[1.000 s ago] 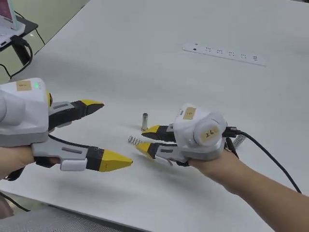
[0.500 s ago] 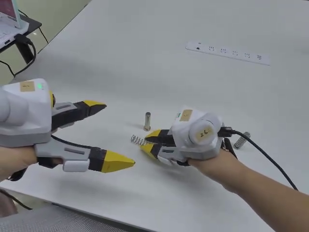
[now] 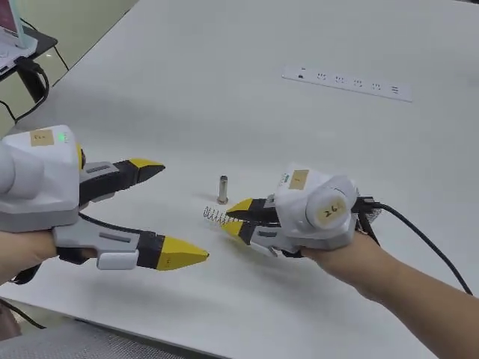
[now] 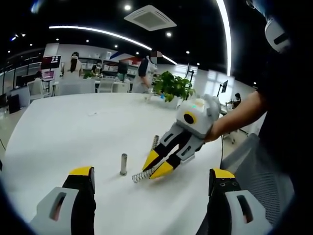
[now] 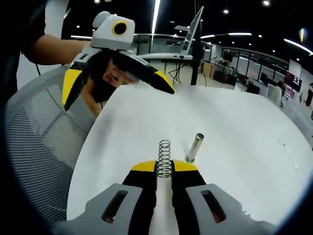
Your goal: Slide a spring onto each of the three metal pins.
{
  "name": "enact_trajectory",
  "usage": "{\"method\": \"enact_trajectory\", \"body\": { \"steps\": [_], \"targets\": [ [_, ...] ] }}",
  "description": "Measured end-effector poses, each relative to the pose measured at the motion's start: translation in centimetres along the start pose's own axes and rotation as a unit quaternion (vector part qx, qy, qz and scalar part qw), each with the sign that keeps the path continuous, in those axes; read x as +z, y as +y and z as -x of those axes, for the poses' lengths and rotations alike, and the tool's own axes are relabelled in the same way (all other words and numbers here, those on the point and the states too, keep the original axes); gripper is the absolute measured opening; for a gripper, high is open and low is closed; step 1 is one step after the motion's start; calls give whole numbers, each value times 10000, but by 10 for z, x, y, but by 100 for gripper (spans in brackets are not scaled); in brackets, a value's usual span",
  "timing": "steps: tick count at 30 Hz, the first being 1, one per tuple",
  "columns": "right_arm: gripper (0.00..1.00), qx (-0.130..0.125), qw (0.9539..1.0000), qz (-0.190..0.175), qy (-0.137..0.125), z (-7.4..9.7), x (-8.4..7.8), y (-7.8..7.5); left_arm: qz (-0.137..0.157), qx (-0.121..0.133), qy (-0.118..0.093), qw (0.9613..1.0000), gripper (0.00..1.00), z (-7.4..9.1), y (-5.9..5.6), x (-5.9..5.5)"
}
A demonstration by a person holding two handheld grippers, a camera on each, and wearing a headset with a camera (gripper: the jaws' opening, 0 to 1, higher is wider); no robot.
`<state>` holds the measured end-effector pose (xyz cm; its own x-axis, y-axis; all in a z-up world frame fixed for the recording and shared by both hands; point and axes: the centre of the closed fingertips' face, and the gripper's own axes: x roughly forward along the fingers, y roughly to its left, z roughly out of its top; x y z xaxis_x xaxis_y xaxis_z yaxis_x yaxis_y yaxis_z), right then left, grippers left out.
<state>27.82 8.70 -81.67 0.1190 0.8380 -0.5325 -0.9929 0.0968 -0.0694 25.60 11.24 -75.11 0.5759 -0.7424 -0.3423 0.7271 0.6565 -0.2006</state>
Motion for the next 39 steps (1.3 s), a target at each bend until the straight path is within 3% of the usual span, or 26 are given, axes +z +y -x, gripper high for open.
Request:
{"method": "enact_trajectory", "body": {
  "steps": [13, 20, 39],
  "targets": [
    [8, -173, 9997, 35, -150, 46, 10, -4, -137, -297, 23, 9995, 90, -17, -17, 7],
    [8, -224, 9997, 72, -107, 65, 5, -6, -130, -412, -85, 9990, 88, -23, -26, 12],
    [8, -133, 9996, 253, -24, 102, -10, 1, -335, -1056, 32, 9938, 79, -46, -63, 15]
  ]
}}
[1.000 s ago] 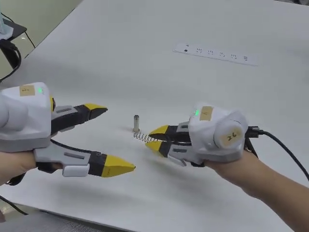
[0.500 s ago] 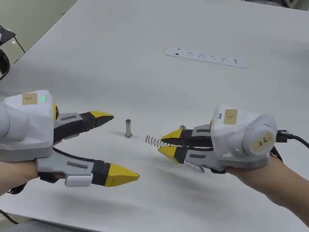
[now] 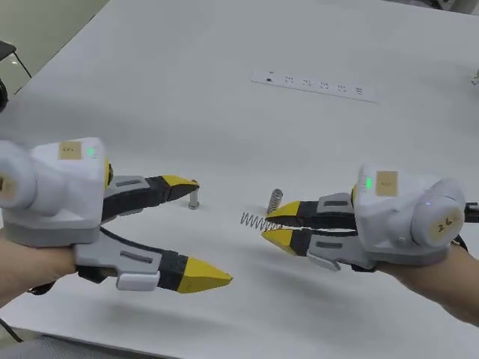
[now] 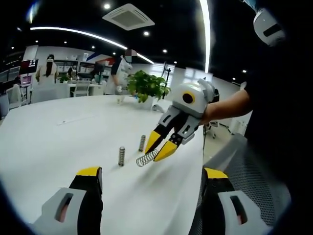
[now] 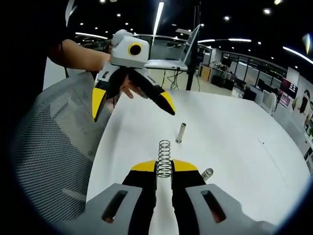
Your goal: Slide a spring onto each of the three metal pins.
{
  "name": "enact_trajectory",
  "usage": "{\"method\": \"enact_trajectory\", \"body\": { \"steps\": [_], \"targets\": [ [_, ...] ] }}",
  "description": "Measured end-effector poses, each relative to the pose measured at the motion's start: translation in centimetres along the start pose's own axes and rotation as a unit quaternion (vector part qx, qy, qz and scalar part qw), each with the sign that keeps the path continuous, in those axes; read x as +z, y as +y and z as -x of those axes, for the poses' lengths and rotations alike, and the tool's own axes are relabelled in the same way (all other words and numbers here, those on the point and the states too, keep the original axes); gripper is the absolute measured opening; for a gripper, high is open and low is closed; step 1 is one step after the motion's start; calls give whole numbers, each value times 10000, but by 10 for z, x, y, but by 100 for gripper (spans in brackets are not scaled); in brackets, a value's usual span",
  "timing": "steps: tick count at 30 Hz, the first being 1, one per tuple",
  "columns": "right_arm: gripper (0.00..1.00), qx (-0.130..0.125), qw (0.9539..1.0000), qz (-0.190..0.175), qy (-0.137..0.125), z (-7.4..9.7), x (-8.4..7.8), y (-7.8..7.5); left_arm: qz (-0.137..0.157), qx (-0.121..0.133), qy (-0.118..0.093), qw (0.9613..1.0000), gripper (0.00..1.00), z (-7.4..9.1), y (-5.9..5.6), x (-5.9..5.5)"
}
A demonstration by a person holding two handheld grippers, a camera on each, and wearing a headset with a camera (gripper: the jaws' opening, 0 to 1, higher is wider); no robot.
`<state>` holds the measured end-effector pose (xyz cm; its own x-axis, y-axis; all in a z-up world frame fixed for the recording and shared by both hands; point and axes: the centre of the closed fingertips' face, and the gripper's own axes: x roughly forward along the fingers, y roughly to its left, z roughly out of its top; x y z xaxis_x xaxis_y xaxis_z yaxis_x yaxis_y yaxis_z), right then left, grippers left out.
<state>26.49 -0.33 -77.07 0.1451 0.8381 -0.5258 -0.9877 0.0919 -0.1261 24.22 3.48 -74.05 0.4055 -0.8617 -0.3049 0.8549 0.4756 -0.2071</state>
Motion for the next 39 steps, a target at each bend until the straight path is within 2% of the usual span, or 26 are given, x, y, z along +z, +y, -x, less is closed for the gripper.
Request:
{"method": "enact_trajectory", "body": {
  "steps": [5, 11, 16, 25, 31, 34, 39],
  "targets": [
    [8, -2, 10000, 26, -68, 7, 1, 0, -32, -211, 30, 9998, 74, -12, -6, 1],
    [8, 183, 9996, 196, -42, 9, -2, 6, -112, -356, 65, 9993, 66, -22, -7, 3],
    [8, 286, 9993, 254, -47, 7, -1, 10, -191, -519, 183, 9983, 55, -31, -10, -1],
    [8, 489, 9980, 358, -151, 9, 8, 18, -223, -578, 213, 9979, 29, -37, -8, -3],
    [8, 554, 9975, 411, -180, 10, 12, 20, -273, -692, 240, 9969, 19, -43, -11, -4],
    [8, 569, 9973, 428, -183, 10, 11, 21, -308, -737, 269, 9964, 9, -46, -13, -6],
    [8, 614, 9972, 414, -119, 11, 5, 24, -339, -791, 279, 9959, 6, -49, -15, -7]
  ]
}}
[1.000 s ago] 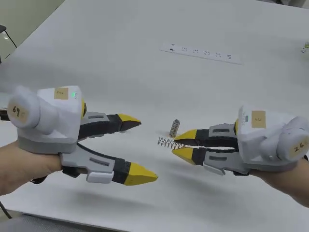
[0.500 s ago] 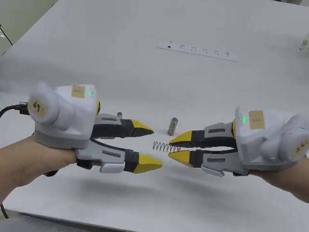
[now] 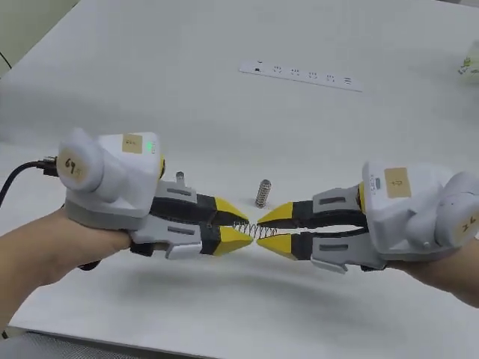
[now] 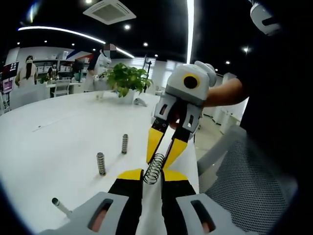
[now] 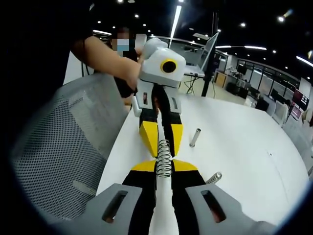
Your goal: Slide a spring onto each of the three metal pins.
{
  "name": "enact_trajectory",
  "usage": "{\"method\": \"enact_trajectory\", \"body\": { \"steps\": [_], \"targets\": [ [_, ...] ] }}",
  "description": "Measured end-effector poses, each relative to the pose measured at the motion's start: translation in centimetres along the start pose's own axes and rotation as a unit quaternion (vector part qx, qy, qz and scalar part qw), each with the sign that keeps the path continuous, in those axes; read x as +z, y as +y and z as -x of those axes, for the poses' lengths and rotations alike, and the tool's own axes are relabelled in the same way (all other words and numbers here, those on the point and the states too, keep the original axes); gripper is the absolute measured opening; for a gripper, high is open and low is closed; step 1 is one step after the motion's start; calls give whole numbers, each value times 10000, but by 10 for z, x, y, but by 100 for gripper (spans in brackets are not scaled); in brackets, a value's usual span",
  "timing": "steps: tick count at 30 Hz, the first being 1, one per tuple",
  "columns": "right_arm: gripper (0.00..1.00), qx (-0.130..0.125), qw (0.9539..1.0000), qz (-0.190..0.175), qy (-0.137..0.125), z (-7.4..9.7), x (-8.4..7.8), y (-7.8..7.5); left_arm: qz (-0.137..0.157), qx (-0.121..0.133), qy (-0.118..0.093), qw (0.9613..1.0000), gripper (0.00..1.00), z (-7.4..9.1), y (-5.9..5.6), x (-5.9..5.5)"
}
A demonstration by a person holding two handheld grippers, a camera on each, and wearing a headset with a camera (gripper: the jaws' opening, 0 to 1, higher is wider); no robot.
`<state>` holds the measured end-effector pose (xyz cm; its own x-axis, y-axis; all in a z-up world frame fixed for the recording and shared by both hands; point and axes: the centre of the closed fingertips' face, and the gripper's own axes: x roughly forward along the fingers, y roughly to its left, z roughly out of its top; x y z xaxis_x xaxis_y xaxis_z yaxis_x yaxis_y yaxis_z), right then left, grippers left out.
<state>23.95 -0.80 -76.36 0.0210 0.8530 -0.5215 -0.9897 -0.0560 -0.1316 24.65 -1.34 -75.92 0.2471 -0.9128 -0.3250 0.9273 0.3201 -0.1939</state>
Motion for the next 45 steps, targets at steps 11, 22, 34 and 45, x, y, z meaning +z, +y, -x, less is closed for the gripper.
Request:
{"method": "enact_trajectory", "body": {
  "steps": [11, 22, 34, 45],
  "targets": [
    [8, 29, 9998, -93, 186, -2, -19, 5, -143, -283, 247, 9992, 2, -13, -4, -14],
    [9, -42, 9986, -496, 183, -3, -29, 6, -98, -417, 385, 9983, 2, -19, -3, -21],
    [12, -219, 9971, -687, 222, 4, -34, 2, -107, -425, 326, 9985, 2, -20, -3, -15],
    [8, -199, 9979, -446, 414, 8, -34, 0, -175, -384, 321, 9986, 2, -23, -3, -15]
  ]
}}
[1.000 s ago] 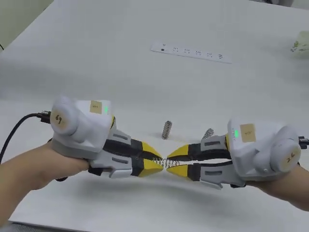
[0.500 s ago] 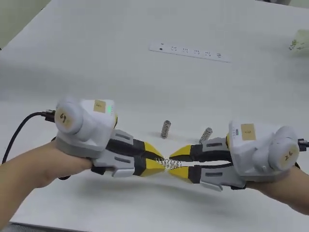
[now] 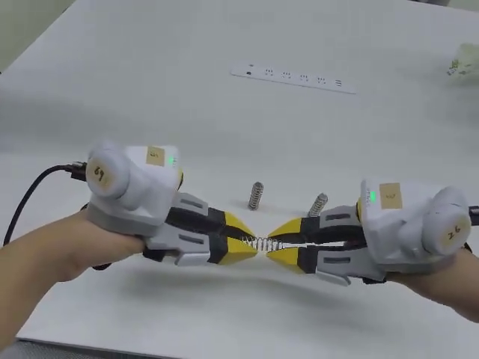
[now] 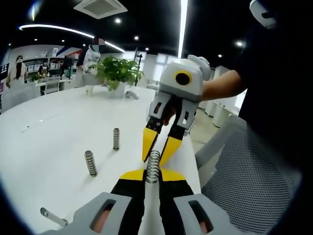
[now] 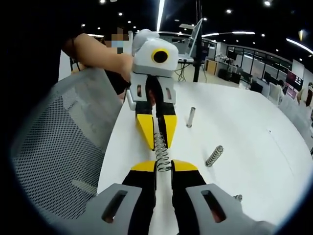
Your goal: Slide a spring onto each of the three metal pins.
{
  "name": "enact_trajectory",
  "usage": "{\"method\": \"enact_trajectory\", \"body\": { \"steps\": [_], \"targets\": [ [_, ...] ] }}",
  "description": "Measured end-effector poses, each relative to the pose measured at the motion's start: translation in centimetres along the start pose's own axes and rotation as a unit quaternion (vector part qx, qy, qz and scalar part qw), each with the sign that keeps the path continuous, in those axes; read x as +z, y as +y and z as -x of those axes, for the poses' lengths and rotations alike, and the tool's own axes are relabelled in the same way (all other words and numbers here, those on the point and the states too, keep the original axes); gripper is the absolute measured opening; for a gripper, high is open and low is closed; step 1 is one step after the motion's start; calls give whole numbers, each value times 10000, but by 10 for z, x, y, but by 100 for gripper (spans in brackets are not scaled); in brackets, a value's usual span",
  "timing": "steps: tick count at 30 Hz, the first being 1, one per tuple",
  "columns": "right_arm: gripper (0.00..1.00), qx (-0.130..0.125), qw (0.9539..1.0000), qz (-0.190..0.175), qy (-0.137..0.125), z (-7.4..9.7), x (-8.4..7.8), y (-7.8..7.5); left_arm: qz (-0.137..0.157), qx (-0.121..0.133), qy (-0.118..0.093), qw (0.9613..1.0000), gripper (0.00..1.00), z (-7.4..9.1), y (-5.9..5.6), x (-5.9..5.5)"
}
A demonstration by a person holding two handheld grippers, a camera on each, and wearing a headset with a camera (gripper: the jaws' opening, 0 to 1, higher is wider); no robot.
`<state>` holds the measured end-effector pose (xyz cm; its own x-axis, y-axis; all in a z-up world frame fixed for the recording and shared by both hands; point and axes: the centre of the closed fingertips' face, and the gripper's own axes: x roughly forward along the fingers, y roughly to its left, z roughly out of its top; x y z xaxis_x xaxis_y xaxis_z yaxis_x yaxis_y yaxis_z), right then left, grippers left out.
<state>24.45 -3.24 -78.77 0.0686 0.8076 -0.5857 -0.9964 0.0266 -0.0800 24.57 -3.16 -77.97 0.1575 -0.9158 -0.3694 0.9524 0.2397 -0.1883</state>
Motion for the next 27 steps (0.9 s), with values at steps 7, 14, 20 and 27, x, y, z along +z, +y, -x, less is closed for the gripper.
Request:
{"method": "enact_trajectory", "body": {
  "steps": [7, 14, 20, 27],
  "targets": [
    [8, 102, 9991, 380, 178, 4, 6, 0, -34, 8, 12, 10000, 2, -1, -1, -2],
    [8, 255, 9981, 544, 122, 6, 20, 1, -36, 38, 22, 10000, 2, -1, 0, -5],
    [8, 403, 9976, 558, -11, 4, 32, 4, -87, 45, 102, 9999, 2, -3, -1, -8],
    [8, 439, 9976, 281, -452, -4, 53, 5, -181, 42, 127, 9997, 2, -6, -3, -7]
  ]
}}
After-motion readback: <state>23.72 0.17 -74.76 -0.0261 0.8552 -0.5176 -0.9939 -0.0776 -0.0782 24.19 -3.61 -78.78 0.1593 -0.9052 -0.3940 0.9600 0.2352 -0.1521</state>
